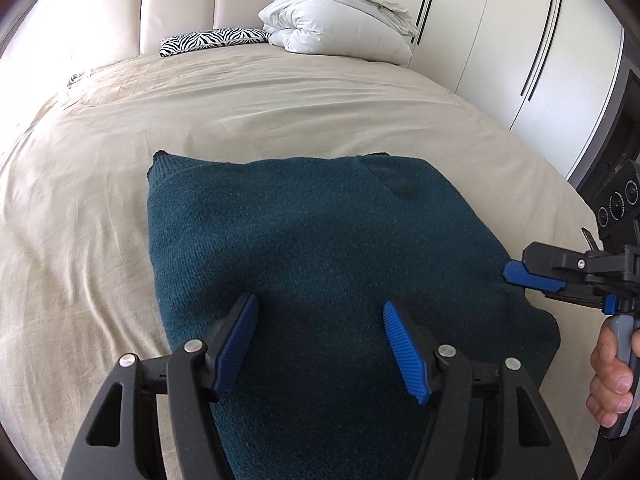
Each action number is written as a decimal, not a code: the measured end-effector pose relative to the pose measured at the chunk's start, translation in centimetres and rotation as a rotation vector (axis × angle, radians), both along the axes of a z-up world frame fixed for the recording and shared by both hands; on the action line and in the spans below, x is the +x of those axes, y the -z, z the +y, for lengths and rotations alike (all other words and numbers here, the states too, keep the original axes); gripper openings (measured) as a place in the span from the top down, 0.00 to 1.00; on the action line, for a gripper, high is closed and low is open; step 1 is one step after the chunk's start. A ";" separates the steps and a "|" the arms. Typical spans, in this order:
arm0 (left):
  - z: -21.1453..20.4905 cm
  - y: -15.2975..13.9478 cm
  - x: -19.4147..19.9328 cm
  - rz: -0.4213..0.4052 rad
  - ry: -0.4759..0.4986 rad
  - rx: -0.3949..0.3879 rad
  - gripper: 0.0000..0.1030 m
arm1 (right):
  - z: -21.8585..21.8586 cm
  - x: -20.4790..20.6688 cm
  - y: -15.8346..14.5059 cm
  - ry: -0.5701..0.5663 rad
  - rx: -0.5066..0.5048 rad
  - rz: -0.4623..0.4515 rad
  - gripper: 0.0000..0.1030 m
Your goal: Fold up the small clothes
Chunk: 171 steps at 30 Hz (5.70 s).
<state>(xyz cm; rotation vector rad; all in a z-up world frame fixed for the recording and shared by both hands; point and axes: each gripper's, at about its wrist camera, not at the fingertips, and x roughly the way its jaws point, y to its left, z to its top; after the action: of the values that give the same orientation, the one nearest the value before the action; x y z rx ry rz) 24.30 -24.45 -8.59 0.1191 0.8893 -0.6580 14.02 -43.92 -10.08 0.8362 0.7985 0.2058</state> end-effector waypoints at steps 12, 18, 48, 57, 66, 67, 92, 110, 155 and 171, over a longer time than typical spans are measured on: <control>3.6 -3.5 -1.7 -0.036 -0.077 -0.063 0.31 | -0.8 -1.5 -5.0 0.088 -0.246 0.052 0.28; 8.5 -1.7 0.8 0.156 -0.211 -0.194 0.27 | -2.3 -1.0 -1.9 0.065 -0.253 0.147 0.28; 11.4 -5.4 -4.6 0.211 -0.213 -0.162 0.66 | 9.4 -0.2 -6.7 -0.090 -0.594 0.144 0.78; 22.2 -8.9 -12.5 0.096 -0.293 -0.152 0.66 | 18.6 -5.6 -9.6 -0.204 -0.448 0.023 0.78; 28.2 -3.1 -15.6 0.172 -0.358 -0.126 0.65 | 24.3 -8.4 -5.0 -0.271 -0.332 0.059 0.78; 28.4 -2.2 -15.7 0.179 -0.363 -0.117 0.63 | 24.3 -8.4 -4.1 -0.268 -0.325 0.075 0.78; 30.6 -1.4 -20.8 0.122 -0.441 -0.195 0.51 | 23.2 -14.1 -0.3 -0.225 0.004 0.115 0.63; 29.2 -6.5 -24.9 -0.162 -0.439 -0.091 0.30 | 22.8 -18.0 0.9 -0.292 0.076 0.057 0.66; 28.3 -10.4 -28.2 -0.210 -0.626 0.114 0.00 | 29.6 -22.8 -13.5 0.007 -0.764 -0.013 0.00; 28.5 -9.9 -27.9 -0.196 -0.629 0.118 0.00 | 30.1 -22.4 -12.6 -0.017 -0.764 0.010 0.00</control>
<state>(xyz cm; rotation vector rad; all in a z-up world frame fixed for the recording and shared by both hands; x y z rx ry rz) -3.61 4.05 1.35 0.0046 0.7208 -0.0063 -8.35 -13.85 2.56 0.1096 0.8086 -0.0932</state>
